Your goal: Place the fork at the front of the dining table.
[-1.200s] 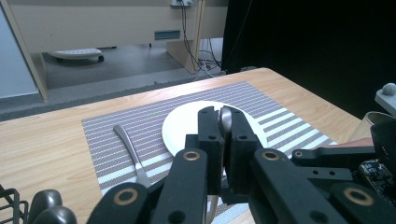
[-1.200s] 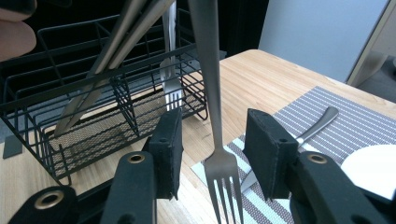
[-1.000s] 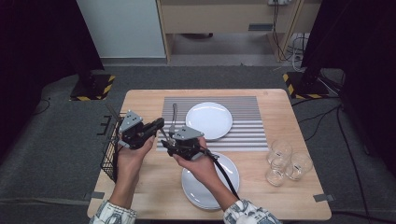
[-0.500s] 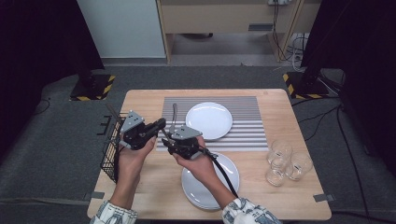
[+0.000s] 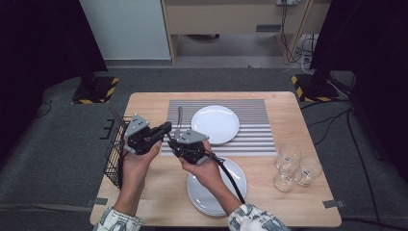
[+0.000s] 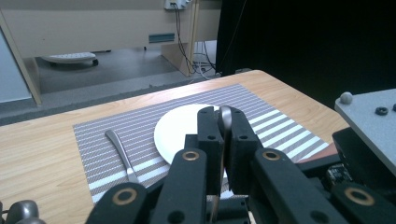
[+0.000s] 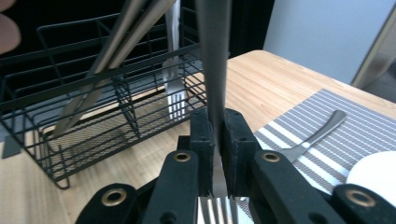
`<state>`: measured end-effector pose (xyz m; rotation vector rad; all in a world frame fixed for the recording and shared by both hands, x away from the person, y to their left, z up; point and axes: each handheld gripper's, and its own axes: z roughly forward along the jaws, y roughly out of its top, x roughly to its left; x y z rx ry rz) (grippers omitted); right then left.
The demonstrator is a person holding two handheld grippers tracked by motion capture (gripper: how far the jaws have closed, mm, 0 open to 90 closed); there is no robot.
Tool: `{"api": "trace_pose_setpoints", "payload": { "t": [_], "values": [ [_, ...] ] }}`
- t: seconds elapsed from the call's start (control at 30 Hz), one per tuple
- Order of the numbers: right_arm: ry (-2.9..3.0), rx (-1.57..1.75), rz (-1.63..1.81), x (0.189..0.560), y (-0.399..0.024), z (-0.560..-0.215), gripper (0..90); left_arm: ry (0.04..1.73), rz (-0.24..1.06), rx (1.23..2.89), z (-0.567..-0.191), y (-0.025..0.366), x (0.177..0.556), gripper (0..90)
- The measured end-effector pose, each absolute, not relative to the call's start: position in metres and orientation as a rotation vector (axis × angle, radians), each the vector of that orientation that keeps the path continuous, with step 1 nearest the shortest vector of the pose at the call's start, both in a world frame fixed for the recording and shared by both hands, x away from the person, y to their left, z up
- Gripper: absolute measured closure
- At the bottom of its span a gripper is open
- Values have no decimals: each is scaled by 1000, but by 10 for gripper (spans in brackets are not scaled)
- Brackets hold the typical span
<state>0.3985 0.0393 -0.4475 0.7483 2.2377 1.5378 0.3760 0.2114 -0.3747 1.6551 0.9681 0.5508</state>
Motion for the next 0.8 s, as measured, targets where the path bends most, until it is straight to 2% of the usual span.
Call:
{"api": "trace_pose_setpoints", "payload": {
  "t": [0.27,0.8],
  "values": [
    [2237,781,1572,399,33,-444,849,956,565,1650,-379,207,377,731],
    [2186,842,1640,400,18,-433,849,947,543,1674,-391,195,379,753]
  ]
}}
